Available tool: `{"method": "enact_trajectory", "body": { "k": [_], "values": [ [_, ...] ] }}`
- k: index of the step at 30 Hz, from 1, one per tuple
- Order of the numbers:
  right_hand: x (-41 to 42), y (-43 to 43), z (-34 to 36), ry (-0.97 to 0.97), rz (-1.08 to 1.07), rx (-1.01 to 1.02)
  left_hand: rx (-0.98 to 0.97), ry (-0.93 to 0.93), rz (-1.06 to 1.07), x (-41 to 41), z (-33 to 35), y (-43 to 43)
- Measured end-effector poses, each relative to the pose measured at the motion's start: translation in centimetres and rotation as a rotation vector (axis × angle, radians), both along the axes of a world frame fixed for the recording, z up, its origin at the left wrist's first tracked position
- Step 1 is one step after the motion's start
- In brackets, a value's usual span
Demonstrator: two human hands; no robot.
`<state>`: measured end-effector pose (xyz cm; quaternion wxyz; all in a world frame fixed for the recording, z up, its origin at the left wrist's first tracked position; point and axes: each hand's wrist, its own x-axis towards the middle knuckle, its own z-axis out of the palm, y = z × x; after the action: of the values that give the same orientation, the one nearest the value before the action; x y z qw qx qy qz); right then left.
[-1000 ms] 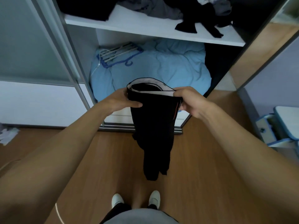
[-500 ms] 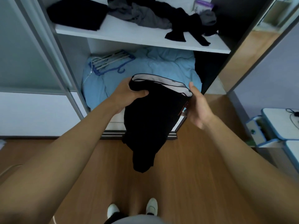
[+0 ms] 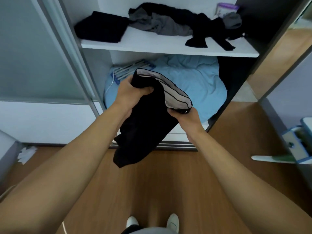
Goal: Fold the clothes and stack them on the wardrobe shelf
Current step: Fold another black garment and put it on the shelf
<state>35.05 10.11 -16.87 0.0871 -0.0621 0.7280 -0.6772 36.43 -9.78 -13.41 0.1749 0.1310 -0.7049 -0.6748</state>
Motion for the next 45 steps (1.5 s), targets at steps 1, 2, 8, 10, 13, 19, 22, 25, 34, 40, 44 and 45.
{"method": "enact_trajectory", "body": {
  "k": [1, 2, 8, 10, 13, 19, 22, 25, 34, 40, 44, 45],
  "values": [
    [-0.3, -0.2, 0.1, -0.009, -0.037, -0.021, -0.006, 0.018, -0.012, 0.3, 0.0, -0.3],
    [-0.6, -0.2, 0.3, -0.014, -0.049, -0.028, -0.018, 0.031, -0.033, 0.6, -0.1, -0.6],
    [-1.8, 0.9, 2.2, 0.093, 0.125, -0.011, 0.102, -0.009, -0.107, 2.0, -1.3, -2.7],
    [-2.1, 0.9, 2.7, 0.084, 0.172, -0.028, 0.17, -0.029, -0.13, 2.2, -1.8, -2.7],
    [-2.3, 0.8, 3.1, 0.074, 0.195, -0.031, 0.309, -0.061, -0.172, 2.1, -2.8, -2.6],
    [-2.4, 1.5, 4.6, -0.092, 0.147, -0.154, 0.293, -0.239, -0.482, 2.1, -6.8, -0.9],
    [-3.0, 2.3, 5.7, -0.213, 0.141, -0.139, 0.268, -0.24, -0.489, 1.9, -8.0, 0.9],
    [-4.4, 4.1, 7.0, -0.31, 0.131, 0.062, 0.284, -0.218, -0.416, 1.3, -7.9, 1.7],
    [-6.4, 9.1, 3.3, -0.354, 0.122, -0.019, 0.101, -0.203, -0.3, 0.0, -5.1, 4.1],
    [-3.0, 8.7, -1.9, -0.436, 0.393, 0.146, 0.23, -0.175, -0.239, 0.5, -3.5, 3.2],
    [-1.8, 6.1, -1.8, -0.354, 0.209, -0.164, 0.209, -0.229, -0.112, 0.5, -2.6, 1.3],
    [-1.7, 5.6, -1.5, -0.366, 0.193, -0.239, 0.252, -0.25, -0.086, 0.7, -2.5, 0.6]
  ]
}}
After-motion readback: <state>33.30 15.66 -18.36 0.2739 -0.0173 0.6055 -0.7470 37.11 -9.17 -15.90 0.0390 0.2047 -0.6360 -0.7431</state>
